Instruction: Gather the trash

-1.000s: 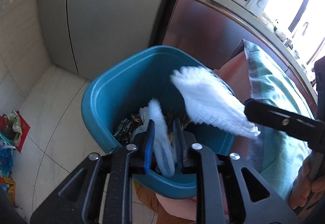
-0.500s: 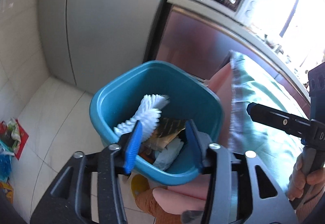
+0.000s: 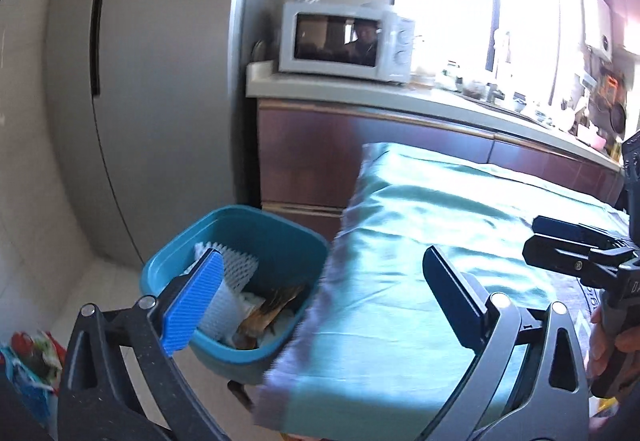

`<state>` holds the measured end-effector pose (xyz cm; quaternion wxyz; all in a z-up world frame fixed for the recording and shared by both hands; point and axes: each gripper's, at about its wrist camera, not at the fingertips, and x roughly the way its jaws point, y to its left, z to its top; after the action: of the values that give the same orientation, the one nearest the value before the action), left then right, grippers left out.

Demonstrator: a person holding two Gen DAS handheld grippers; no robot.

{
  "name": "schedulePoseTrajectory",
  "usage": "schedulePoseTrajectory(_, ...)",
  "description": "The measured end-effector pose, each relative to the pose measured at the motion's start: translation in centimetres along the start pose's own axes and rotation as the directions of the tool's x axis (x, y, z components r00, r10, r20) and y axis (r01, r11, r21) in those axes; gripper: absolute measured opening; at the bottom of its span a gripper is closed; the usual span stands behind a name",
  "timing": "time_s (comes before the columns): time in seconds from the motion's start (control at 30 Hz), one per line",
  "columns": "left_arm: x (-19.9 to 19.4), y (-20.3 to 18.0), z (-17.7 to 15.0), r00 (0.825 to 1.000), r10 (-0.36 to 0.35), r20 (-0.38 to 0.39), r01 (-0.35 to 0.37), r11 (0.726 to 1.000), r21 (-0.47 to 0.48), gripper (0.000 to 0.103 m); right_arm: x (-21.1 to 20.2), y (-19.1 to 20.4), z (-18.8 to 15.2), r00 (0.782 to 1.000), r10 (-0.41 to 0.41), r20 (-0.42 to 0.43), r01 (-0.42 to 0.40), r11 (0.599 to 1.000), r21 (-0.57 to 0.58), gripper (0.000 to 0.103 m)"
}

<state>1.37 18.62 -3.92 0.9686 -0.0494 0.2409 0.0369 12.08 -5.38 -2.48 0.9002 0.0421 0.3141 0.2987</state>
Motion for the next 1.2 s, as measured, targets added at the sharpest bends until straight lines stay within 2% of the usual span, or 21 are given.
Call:
schedulePoseTrajectory(0.17,-0.9,-4.0,-0.2,0.999,-0.008,0.046,0.008,1.000,0.014,0.098,-3.7,-1.8,-1.7,0.987,-0.141,0.077,0.140,0.990,0.020,0.096)
schedulePoseTrajectory(0.37,-1.2,-8.4,-0.1,0.997,-0.034,0.071,0.031,0.999,0.038,0.098,-6.6,-2.9,-3.3,0.948,-0.273,0.162,0.273,0.962,0.021,0.096)
schedulePoseTrajectory(0.73,-2.2,-12.5,-0.3,0.992,-0.031,0.121,0.024,0.998,0.064,0.098,-10.7,-4.2,-5.3,0.900,-0.367,0.237,0.361,0.930,0.069,0.096)
schedulePoseTrajectory(1.2,-3.9,-14.7,-0.7,0.979,-0.049,0.199,0.023,0.991,0.130,0.098,-12.8,-4.3,-6.0,0.858,-0.418,0.299,0.408,0.908,0.097,0.096)
